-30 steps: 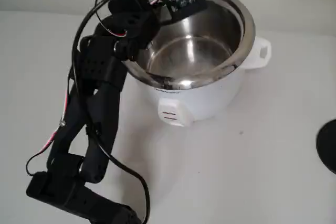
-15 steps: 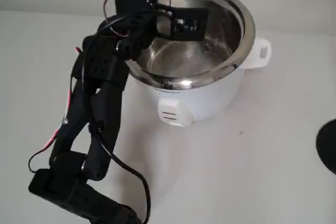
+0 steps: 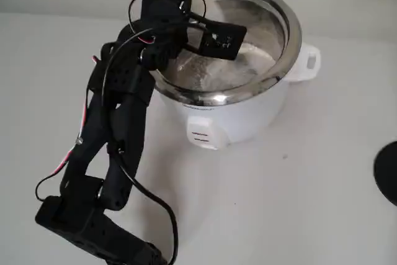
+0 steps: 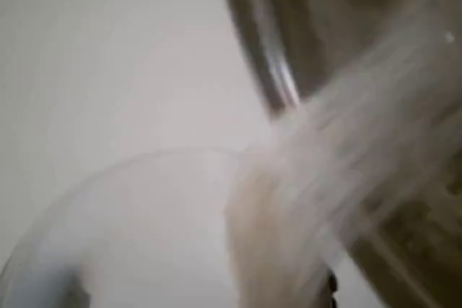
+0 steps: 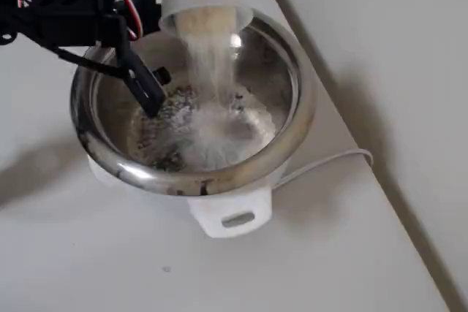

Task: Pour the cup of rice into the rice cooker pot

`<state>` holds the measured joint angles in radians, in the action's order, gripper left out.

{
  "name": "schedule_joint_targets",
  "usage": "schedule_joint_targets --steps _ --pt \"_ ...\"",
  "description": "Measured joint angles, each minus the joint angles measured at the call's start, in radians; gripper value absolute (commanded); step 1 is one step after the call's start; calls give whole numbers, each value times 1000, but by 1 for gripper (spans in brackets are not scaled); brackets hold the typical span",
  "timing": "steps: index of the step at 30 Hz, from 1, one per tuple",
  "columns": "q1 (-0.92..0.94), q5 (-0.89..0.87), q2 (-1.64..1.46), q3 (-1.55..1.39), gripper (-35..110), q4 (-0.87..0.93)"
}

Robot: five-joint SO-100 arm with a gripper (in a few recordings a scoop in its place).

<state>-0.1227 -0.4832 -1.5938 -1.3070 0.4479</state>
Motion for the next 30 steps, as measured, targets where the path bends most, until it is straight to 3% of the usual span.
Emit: schedule_joint_targets --steps 30 --pt "49 -176 0 31 10 31"
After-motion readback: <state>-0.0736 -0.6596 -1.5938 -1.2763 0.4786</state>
